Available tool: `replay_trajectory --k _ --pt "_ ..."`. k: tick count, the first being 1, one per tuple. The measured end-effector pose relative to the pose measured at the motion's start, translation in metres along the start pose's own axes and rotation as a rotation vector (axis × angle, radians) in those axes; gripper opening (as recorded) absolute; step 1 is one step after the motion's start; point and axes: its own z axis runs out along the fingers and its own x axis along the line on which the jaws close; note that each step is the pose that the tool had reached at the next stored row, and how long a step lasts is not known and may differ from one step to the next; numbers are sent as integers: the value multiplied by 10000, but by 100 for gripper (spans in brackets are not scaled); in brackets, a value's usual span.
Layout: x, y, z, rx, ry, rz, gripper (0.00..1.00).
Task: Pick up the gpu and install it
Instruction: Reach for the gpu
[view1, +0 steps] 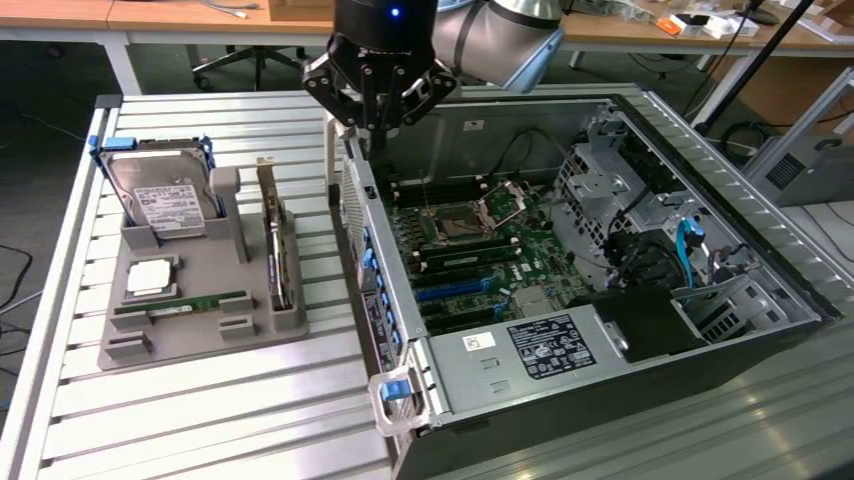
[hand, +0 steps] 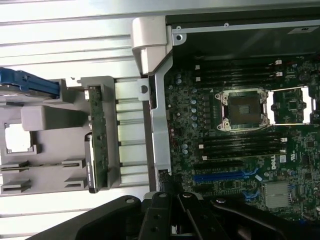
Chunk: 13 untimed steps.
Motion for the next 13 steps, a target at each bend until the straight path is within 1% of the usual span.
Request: replay_trajectory --k 13 --pt "47 -4 -1 19 -2 0 11"
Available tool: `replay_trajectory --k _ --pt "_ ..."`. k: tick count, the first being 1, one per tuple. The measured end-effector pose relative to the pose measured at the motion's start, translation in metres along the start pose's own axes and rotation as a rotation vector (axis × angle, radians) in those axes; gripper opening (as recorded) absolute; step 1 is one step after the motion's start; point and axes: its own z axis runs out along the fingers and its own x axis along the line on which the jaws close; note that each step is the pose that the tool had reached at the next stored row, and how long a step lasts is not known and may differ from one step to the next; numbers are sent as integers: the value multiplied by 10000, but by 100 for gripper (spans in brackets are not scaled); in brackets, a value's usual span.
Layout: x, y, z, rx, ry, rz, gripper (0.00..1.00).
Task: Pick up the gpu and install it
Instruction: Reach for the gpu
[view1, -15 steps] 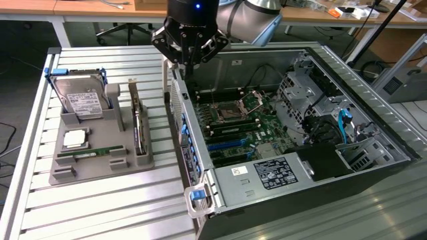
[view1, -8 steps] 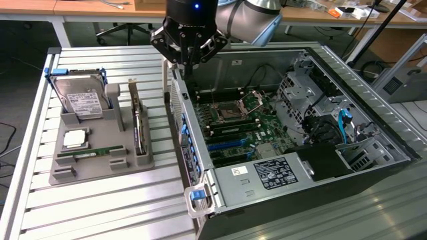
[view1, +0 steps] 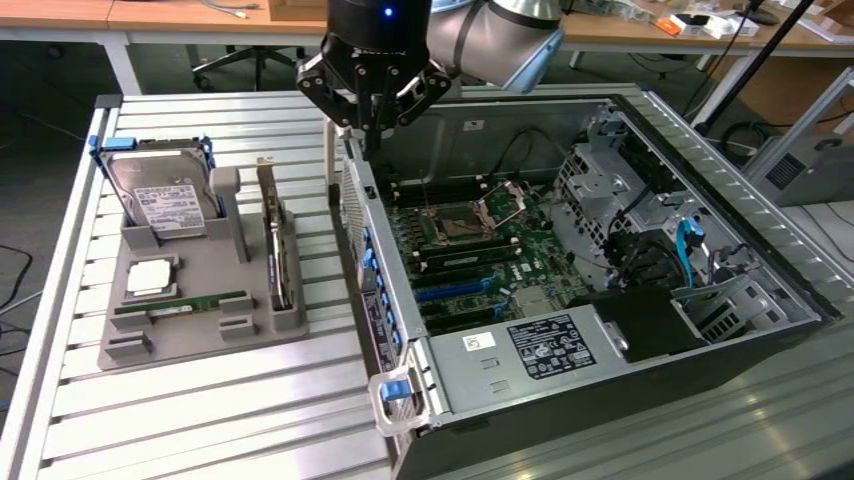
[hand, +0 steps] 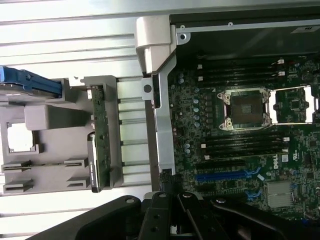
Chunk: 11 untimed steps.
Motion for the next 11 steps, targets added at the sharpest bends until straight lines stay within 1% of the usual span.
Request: replay_trajectory --k 11 --pt "49 -3 -1 -1 0 0 11"
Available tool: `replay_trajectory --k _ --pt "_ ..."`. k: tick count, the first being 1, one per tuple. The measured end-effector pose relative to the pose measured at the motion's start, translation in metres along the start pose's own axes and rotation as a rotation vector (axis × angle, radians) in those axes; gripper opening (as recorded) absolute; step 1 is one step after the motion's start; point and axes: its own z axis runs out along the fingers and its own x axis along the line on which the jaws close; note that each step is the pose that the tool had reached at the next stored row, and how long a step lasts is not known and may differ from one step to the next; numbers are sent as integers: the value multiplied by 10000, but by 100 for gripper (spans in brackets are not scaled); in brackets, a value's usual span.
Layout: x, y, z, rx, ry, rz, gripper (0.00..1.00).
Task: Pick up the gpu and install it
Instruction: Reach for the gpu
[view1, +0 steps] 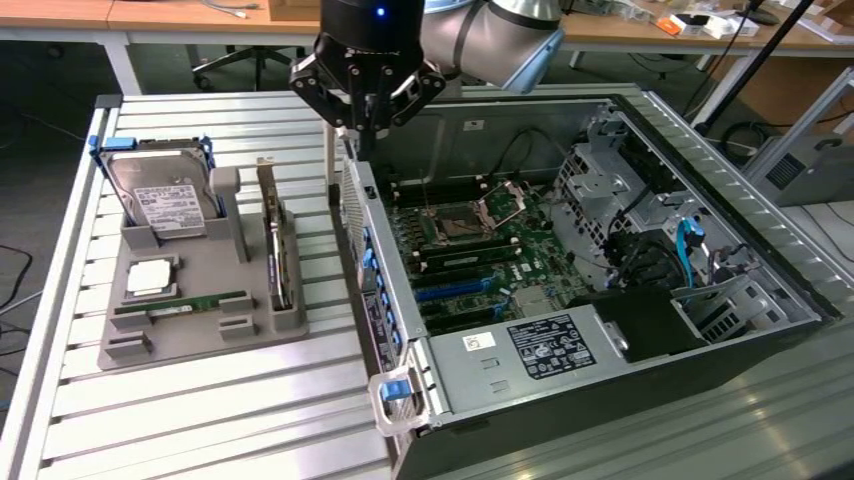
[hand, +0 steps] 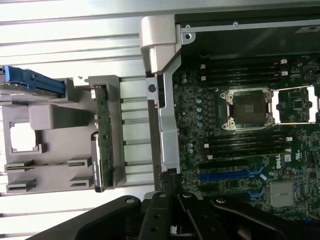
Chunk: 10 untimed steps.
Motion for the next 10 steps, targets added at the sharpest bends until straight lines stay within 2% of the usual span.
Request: replay_trajectory --k 10 --pt "43 -3 -1 2 0 0 11"
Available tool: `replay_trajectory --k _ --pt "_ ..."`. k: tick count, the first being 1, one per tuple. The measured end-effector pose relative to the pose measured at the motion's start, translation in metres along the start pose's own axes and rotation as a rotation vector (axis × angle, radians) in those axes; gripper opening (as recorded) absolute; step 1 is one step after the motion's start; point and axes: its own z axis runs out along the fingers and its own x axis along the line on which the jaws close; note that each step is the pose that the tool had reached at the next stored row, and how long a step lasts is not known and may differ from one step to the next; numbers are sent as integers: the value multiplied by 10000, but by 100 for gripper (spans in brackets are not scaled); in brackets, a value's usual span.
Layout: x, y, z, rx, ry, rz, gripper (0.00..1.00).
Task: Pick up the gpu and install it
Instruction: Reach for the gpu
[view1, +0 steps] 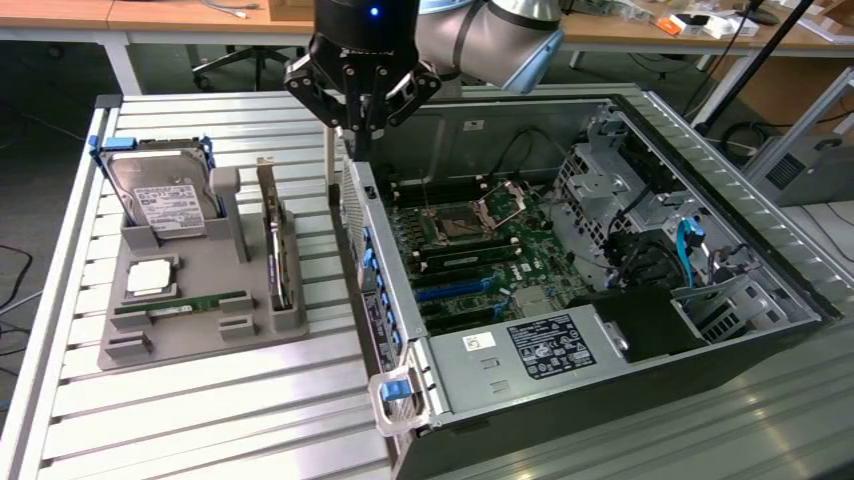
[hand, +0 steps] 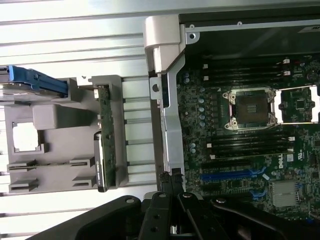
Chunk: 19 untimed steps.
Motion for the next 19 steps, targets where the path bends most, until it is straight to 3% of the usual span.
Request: replay_trajectory --k 19 --pt "60 -4 -2 3 0 0 11"
